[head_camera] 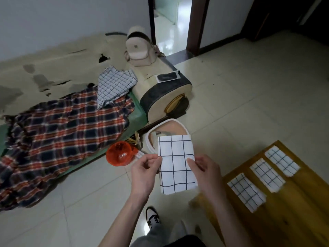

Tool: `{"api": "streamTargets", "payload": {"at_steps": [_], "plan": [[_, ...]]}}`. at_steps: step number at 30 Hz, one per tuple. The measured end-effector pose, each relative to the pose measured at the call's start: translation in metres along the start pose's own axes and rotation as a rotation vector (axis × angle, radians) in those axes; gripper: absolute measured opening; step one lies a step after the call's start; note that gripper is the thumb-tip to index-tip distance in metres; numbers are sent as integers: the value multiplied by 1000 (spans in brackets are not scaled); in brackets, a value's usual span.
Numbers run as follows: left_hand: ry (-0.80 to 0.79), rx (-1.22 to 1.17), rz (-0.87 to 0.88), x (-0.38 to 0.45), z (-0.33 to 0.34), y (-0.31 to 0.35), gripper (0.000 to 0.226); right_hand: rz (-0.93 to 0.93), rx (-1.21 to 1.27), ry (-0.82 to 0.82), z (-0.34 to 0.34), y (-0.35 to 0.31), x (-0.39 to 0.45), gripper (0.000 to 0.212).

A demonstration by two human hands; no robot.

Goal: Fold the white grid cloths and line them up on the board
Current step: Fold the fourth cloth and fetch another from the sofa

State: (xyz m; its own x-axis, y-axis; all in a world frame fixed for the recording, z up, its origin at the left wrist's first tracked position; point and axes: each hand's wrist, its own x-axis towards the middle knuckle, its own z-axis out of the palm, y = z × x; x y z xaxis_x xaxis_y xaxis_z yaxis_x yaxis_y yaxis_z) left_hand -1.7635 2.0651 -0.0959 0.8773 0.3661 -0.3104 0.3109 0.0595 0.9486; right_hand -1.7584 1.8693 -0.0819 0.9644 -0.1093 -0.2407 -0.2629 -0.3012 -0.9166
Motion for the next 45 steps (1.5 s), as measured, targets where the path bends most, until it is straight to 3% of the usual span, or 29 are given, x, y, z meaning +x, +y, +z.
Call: {"api": "streamTargets", "payload": {"at_steps": [12,17,25,33,45], "plan": [[-323,116,-33,110,57,37,4,94,27,264,3,-18,56,7],[-464,166,-18,141,100,51,8,172,59,375,-9,-19,82,18],[-600,259,57,178,188,79,5,204,144,546,-54,-15,140,14],[-799,350,135,191,278,86,7,194,272,795,-108,8,162,6],[-1240,580,226,155,419,66,15,337,456,1234,-159,43,143,17]]}}
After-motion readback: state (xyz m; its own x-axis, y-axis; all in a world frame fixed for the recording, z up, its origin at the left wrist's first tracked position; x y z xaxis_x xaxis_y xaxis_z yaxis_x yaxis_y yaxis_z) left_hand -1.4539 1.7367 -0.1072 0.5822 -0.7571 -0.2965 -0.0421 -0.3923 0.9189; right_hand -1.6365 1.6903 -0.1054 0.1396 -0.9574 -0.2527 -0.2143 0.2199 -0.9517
